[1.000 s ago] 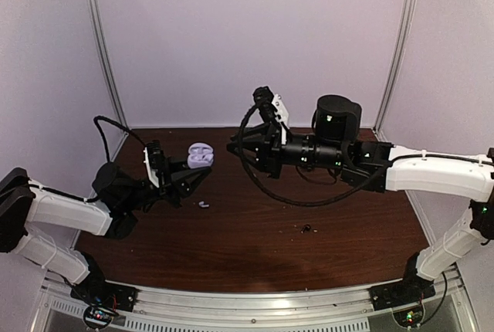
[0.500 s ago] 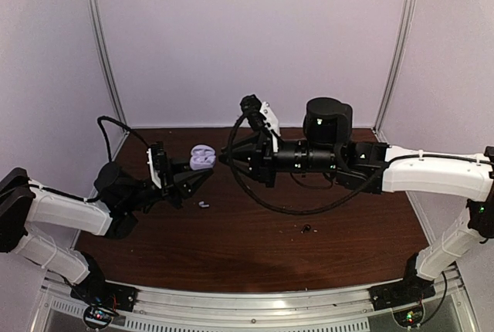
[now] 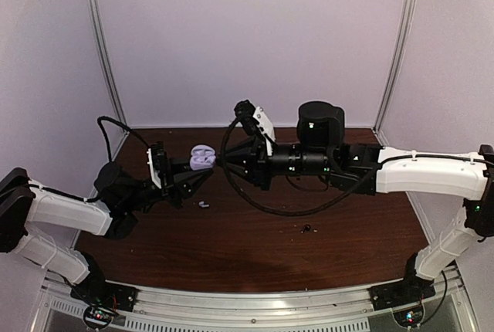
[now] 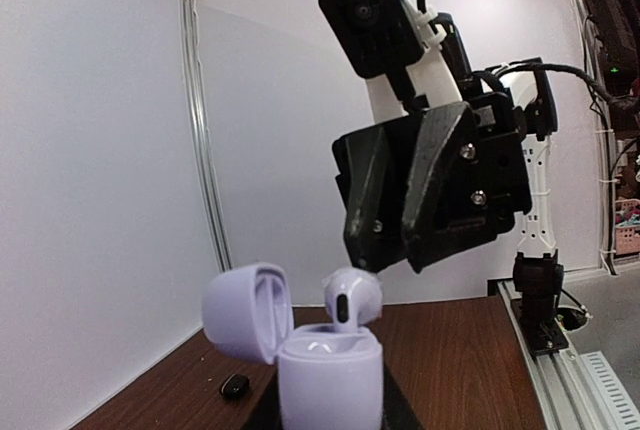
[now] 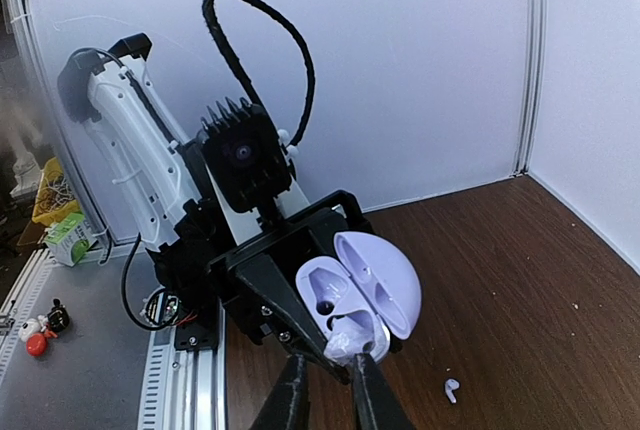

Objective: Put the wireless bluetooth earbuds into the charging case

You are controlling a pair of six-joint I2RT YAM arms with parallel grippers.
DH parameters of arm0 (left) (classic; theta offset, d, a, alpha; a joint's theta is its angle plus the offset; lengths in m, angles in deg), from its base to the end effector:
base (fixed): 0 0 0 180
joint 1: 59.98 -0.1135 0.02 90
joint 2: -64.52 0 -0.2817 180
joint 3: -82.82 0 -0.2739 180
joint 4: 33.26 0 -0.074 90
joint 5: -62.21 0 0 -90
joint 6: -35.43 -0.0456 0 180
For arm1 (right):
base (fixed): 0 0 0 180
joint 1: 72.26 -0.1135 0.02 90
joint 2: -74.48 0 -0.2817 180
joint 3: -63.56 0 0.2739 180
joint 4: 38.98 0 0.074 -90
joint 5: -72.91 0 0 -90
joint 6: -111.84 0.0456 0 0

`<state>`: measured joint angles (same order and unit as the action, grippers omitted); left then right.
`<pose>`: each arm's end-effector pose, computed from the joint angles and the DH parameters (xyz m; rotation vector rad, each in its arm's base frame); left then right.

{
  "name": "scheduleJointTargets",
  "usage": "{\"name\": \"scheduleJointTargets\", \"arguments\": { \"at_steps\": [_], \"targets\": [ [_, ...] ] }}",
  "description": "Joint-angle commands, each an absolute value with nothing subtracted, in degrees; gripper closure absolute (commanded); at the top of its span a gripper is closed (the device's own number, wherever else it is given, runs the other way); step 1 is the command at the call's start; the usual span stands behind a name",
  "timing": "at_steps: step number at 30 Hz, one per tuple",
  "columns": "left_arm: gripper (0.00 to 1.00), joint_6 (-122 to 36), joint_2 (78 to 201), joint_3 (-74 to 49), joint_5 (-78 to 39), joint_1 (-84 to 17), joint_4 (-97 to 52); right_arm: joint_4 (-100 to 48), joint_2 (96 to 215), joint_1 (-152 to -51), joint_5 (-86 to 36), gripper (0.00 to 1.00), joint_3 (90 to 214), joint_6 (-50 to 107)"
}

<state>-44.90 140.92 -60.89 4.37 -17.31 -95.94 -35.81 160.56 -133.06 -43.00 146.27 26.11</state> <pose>0.1800 -0.1990 0.2541 0.8461 1.0133 -1.1145 0.1721 0.3488 0.3653 -1.1729 1.4048 1.2076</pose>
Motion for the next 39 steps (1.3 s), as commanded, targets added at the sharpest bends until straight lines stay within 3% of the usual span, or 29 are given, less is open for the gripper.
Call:
{"name": "scheduleJointTargets", "arguments": {
  "at_steps": [1, 39],
  "targets": [
    [1.00, -45.4, 141.0, -60.2, 5.2, -17.8, -98.2, -35.6, 161.1, -133.6, -42.3, 0.82, 147.8, 26.4],
    [1.00, -44.0, 142.6, -59.1, 11.0, -17.7, -99.0, -35.8, 163.7, -133.8, -41.5, 0.88, 149.7, 25.6]
  ]
}}
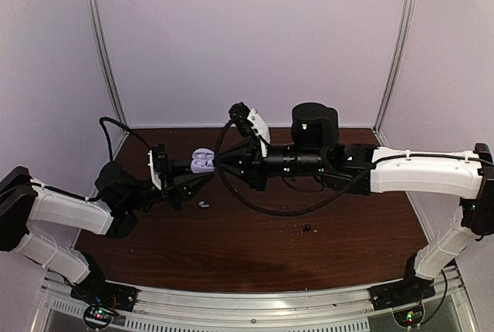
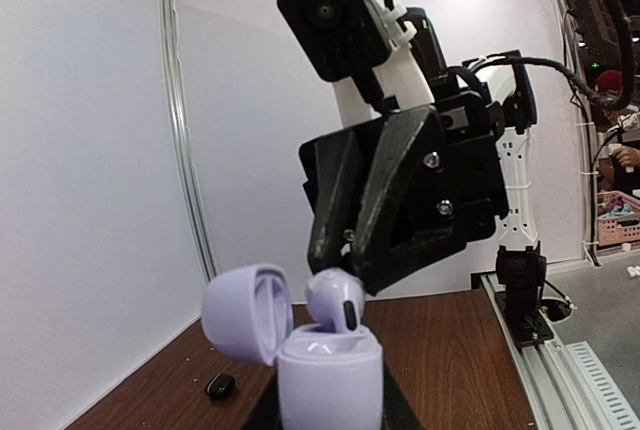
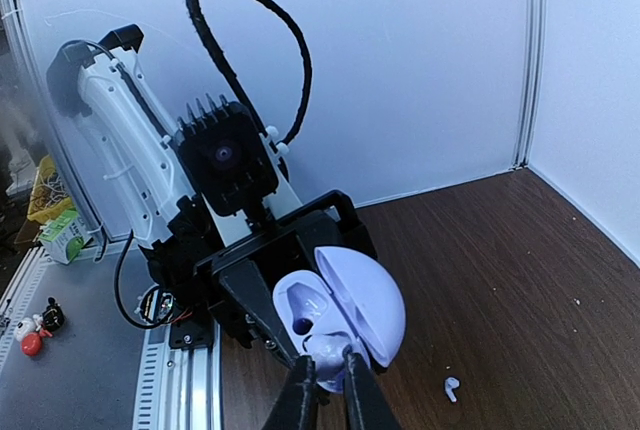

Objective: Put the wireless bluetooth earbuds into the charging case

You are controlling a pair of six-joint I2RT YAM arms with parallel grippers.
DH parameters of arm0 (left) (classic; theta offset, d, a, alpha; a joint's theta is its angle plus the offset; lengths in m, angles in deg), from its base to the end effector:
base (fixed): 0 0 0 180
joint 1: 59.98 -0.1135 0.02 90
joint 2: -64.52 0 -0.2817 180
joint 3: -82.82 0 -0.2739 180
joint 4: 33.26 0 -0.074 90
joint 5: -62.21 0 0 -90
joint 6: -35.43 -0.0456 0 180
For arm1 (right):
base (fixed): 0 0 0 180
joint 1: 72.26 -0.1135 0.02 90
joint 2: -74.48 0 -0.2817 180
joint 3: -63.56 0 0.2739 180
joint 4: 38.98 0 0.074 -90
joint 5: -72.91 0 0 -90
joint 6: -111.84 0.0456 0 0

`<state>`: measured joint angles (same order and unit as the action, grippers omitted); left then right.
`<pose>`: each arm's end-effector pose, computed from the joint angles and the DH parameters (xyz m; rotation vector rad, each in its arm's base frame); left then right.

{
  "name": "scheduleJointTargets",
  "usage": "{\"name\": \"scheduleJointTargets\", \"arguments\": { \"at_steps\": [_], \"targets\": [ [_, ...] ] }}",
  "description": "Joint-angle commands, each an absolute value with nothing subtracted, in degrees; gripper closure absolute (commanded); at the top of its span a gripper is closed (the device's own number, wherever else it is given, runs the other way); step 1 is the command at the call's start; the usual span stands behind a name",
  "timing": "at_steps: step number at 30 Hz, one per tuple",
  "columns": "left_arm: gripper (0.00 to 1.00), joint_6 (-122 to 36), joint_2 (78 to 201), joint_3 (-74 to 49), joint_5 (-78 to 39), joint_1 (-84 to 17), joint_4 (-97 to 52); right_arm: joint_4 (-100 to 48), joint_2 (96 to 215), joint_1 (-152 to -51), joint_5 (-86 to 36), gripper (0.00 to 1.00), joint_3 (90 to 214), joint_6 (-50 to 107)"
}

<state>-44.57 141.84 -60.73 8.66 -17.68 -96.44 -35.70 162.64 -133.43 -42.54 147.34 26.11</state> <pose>0.1798 -0.2002 0.2511 0.9079 0.9977 -1.1537 0.1749 0.3583 0.3588 -1.1798 1.4251 1.2028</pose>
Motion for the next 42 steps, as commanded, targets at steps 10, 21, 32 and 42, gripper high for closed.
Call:
{"name": "scheduleJointTargets", "arguments": {
  "at_steps": [10, 21, 32, 42],
  "targets": [
    [1.00, -43.1, 142.4, -59.8, 10.1, -17.7, -100.5, -34.7, 164.3, -133.9, -40.7, 0.89, 150.3, 25.3],
    [1.00, -34.7, 141.0, -63.7, 2.4, -22.0, -105.0, -36.3, 158.4, -133.6, -43.7, 0.65, 145.9, 19.6],
    [1.00, -36.1, 129.7, -65.3, -12.9, -27.0, -87.7, -29.7, 163.7, -129.4, -34.9, 0.20, 148.8, 15.0],
    [1.00, -37.6, 120.4, -64.5, -21.5, -29.6, -73.6, -10.0, 188.5, -123.2, -38.0, 0.22, 172.2, 12.9]
  ]
}}
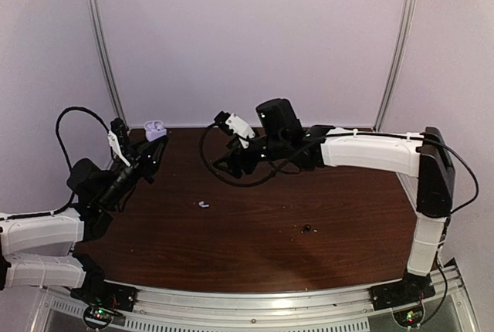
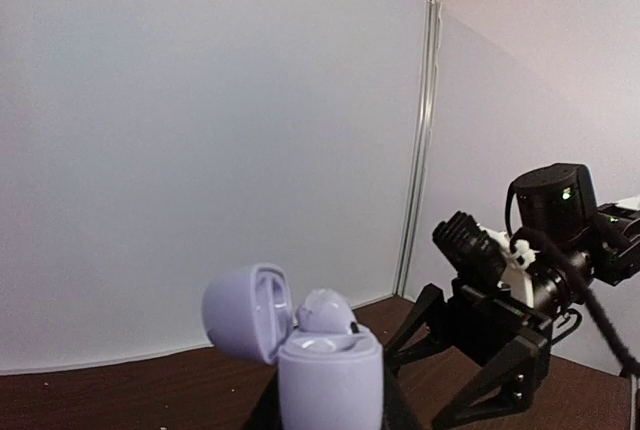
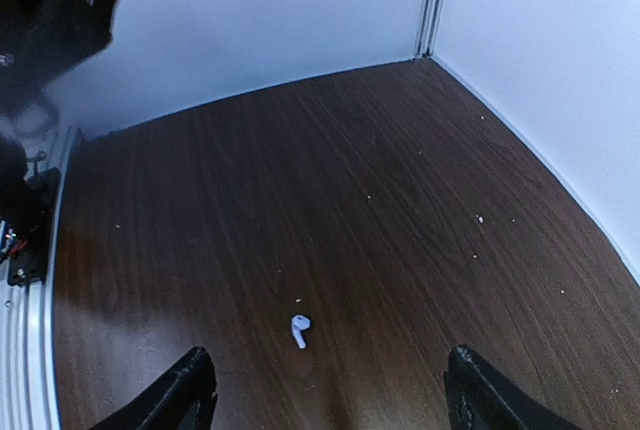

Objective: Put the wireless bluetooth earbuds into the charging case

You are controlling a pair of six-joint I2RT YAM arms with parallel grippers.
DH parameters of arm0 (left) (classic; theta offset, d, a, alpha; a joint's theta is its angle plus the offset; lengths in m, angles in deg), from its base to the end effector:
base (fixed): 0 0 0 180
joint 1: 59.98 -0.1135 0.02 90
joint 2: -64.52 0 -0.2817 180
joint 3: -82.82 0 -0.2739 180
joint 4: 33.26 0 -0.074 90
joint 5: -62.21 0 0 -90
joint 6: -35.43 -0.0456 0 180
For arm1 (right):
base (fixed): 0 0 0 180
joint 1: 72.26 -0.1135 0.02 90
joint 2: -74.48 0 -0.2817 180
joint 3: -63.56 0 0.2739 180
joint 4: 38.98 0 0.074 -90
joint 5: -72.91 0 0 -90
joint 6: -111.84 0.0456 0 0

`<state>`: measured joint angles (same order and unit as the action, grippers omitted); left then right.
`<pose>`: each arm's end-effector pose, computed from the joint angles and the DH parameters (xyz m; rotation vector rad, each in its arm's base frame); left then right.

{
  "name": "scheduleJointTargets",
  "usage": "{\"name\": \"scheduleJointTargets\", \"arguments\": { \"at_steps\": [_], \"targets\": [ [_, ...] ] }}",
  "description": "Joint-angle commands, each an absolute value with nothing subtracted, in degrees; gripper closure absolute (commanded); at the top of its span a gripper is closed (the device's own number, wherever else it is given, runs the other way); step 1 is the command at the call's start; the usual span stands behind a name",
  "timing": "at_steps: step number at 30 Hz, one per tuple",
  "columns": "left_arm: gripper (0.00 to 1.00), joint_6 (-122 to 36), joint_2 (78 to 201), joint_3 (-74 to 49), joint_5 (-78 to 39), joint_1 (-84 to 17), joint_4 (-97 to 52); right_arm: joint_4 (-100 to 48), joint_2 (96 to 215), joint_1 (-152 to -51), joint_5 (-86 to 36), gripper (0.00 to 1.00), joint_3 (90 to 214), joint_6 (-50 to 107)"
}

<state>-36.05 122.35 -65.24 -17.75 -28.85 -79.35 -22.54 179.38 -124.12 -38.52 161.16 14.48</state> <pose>0.1911 -0.1247 0.2734 0.2960 1.2346 -0.8585 0.2776 0.3805 0.3040 -1.2303 1.6536 0.8637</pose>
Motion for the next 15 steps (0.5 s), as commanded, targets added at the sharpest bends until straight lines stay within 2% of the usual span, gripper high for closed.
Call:
{"name": "scheduleJointTargets", "arguments": {
  "at_steps": [1, 9, 15],
  "targets": [
    [1.00, -37.5, 120.1, -64.4, -21.5, -29.7, -72.9, -7.3, 191.7, -123.3, -37.9, 0.23, 175.2, 12.8],
    [1.00, -37.4, 119.4, -65.0, -21.1, -29.8, -72.1, 1.9, 207.0, -124.7, -37.3, 0.29, 189.1, 15.2],
    [1.00, -37.5, 120.5, -64.9, -19.6, -29.8, -72.7, 0.4, 211.5, -126.9, -36.3, 0.33, 191.9, 16.6]
  ]
}}
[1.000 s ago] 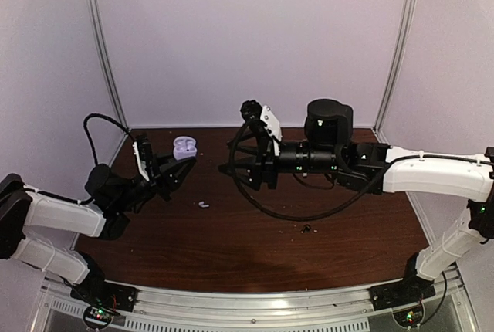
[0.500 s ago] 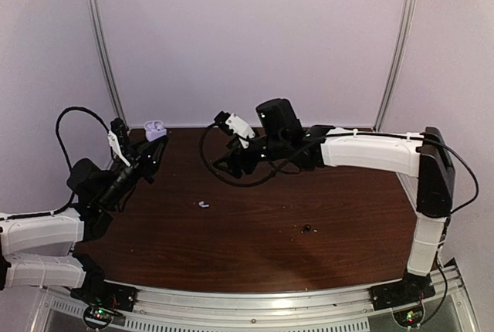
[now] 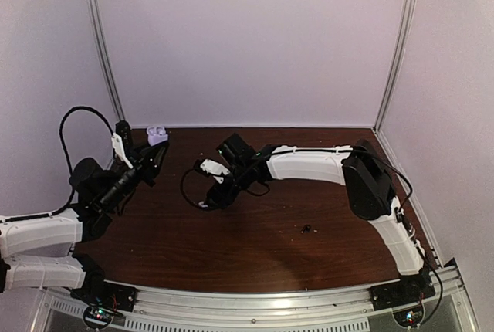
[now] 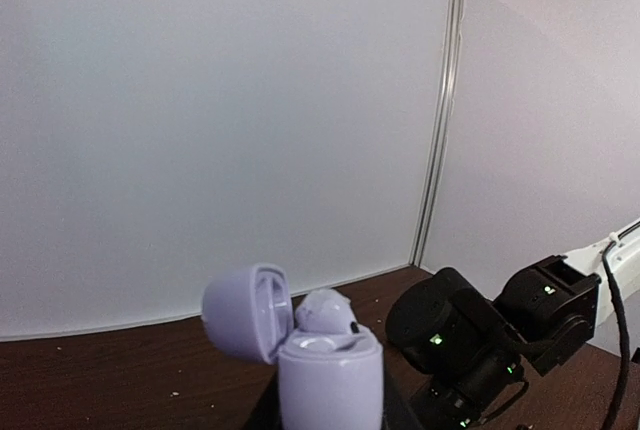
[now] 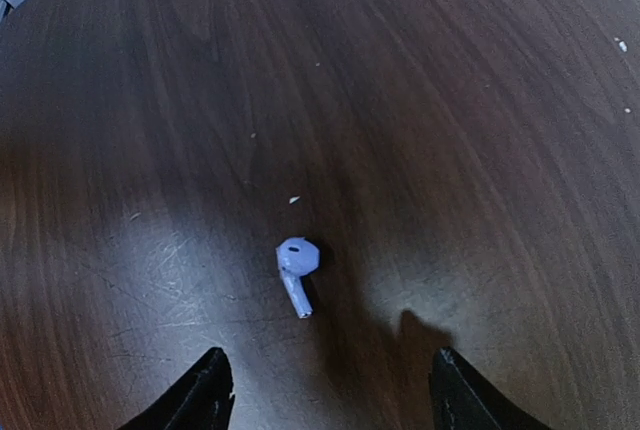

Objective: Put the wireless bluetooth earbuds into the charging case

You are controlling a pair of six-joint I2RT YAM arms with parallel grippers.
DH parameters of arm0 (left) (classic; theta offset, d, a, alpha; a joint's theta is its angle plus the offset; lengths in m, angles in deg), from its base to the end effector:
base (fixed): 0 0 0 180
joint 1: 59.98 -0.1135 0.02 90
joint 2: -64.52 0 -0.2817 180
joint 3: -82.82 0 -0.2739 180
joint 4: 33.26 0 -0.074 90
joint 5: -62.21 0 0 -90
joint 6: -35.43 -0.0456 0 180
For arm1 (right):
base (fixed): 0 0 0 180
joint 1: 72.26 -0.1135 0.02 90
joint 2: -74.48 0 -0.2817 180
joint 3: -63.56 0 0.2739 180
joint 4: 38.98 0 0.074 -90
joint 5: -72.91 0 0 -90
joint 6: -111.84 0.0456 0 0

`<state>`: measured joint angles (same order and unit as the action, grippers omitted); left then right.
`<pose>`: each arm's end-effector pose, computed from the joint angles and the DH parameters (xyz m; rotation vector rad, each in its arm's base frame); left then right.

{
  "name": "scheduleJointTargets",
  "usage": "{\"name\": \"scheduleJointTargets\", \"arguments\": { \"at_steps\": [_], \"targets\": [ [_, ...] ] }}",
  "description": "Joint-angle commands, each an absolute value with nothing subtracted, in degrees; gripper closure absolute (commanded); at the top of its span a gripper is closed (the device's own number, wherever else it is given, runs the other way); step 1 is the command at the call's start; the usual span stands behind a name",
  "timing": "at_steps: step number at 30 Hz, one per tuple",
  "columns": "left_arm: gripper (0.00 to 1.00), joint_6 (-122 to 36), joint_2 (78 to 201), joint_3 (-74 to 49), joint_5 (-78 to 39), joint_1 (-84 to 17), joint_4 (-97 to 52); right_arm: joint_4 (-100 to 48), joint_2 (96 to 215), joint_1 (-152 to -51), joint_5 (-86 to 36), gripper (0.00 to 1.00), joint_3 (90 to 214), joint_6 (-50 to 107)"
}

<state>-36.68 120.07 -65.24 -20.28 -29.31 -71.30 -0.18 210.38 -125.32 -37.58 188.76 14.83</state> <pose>0.1923 -0.1210 0.2658 0.2659 1.3394 -0.8031 0.3281 0.4630 0.1699 -1.4046 2.0942 0.7816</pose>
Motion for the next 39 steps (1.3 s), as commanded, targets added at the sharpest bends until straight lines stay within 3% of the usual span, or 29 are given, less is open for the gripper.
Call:
{"name": "scheduleJointTargets", "arguments": {
  "at_steps": [1, 25, 39],
  "targets": [
    [1.00, -37.4, 120.8, -64.9, -19.5, -29.8, -72.9, 0.0, 212.1, -127.2, -36.3, 0.34, 192.2, 16.9],
    [1.00, -37.1, 121.2, -64.9, -18.8, -29.8, -73.8, 0.6, 224.6, -129.6, -26.9, 0.57, 206.0, 18.8],
    [1.00, -37.5, 121.8, -64.4, -18.4, -29.8, -73.7, 2.7, 216.8, -128.4, -30.6, 0.81, 191.3, 18.5]
  ]
}}
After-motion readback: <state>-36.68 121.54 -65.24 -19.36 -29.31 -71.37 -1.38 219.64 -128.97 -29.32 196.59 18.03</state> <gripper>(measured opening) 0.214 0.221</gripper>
